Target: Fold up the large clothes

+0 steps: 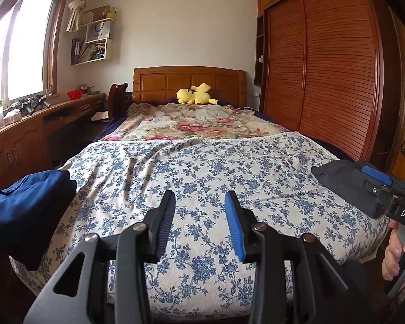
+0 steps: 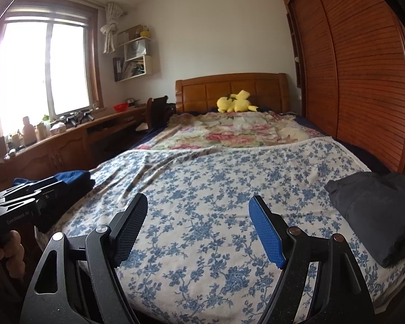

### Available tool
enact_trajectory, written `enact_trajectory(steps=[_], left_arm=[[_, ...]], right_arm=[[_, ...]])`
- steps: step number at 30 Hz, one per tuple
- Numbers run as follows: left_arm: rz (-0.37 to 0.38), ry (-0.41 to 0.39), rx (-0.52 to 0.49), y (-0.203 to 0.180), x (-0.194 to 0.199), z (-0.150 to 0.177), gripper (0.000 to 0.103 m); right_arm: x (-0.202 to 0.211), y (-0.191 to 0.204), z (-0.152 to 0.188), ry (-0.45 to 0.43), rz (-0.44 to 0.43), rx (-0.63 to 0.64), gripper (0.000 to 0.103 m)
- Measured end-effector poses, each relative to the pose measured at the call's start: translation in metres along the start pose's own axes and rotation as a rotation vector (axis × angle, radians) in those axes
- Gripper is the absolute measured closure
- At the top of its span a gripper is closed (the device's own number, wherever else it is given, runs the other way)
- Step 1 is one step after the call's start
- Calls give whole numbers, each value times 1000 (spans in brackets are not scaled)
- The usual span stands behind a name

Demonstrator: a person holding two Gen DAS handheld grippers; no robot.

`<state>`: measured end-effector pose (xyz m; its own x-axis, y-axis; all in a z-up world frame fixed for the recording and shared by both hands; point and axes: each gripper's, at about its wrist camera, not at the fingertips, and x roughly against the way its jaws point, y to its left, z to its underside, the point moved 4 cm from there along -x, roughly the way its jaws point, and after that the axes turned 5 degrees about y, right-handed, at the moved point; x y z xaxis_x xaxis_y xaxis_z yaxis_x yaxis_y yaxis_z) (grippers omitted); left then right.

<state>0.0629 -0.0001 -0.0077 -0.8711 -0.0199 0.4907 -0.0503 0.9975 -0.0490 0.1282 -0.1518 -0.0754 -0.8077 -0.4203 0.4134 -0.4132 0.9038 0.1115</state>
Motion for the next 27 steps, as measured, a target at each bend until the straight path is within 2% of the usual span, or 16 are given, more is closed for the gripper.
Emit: enact_trajectory(steps=[27], left_arm=[[8,-11,-11,-8,11,1,66]], right_arm=[[2,4,-1,-4,-3,-4,24]])
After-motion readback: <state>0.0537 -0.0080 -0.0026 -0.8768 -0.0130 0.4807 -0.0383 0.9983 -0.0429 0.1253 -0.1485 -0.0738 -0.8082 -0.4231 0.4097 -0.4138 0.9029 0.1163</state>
